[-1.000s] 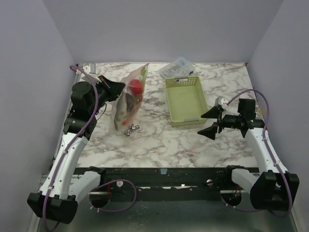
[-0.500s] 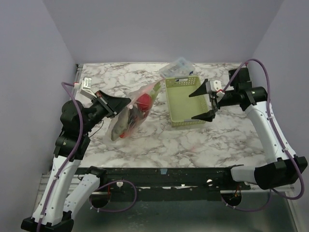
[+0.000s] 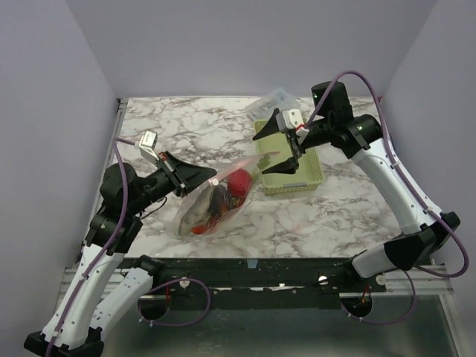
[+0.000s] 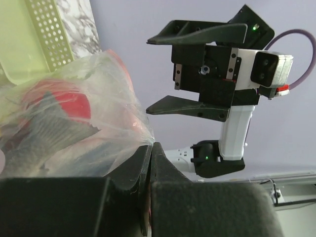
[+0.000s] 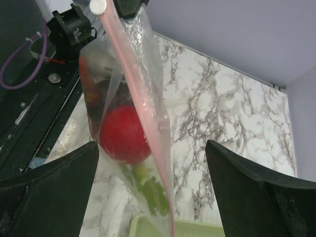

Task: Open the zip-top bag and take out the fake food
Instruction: Adjust the zipper food storage bag at the center of the board.

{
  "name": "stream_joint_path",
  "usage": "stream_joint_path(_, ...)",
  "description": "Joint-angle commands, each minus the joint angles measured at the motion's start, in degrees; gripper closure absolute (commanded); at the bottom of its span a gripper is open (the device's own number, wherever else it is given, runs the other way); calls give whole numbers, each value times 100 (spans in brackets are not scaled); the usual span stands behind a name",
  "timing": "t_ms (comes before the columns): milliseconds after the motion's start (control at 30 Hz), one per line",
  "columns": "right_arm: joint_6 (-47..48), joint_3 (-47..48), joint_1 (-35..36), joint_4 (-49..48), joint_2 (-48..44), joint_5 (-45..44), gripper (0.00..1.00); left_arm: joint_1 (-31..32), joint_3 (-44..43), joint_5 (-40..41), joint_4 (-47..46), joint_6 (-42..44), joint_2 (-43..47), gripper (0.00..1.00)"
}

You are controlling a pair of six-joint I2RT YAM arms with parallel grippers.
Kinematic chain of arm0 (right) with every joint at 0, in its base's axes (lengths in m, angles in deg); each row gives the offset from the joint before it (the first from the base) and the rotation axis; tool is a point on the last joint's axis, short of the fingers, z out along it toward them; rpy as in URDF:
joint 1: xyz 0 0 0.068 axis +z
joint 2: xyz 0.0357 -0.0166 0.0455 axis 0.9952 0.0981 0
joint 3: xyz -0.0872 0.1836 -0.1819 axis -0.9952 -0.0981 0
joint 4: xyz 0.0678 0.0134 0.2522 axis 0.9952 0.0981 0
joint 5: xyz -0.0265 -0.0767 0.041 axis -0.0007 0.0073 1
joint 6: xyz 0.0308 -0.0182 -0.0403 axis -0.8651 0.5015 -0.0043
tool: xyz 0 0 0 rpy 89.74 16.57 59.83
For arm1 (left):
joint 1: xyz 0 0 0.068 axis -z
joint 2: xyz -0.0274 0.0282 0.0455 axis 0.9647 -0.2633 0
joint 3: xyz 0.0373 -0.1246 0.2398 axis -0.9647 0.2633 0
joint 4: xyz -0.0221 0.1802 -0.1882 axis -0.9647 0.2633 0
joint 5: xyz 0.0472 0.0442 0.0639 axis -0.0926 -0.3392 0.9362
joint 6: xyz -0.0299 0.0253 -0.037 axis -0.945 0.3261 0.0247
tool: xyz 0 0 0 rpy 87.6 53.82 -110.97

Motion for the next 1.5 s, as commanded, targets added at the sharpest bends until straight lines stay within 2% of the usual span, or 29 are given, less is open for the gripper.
stream_joint_path(0,-273,-60,396,-260,107,-569,13,312,115,-113,-531,-510,-7,100)
stream_joint_path(167,-333,-473,758,-390,-34,-948,34,617,383,97,-802,-780,24,100)
stream_joint_path(233,-319,-558,781,-337,-78,-928,38,700,432,220,-818,-860,50,100)
stream_joint_path(533,-500,-967,789,-498,-220,-901,41,1036,664,765,-1053,-1713,-19,100)
stream_joint_path(867,-770,-1143,789,-716,-251,-1021,54,1289,770,1189,-1045,-2451,-122,100)
stream_joint_path(1267,-903,-1463,789,-956,-251,-1119,54,1495,1352,1632,-1573,-3332,60,100)
stream_joint_path(1467,-986,-1593,787,-1069,-268,-1223,61,1555,1588,1951,-1575,-3811,241,100)
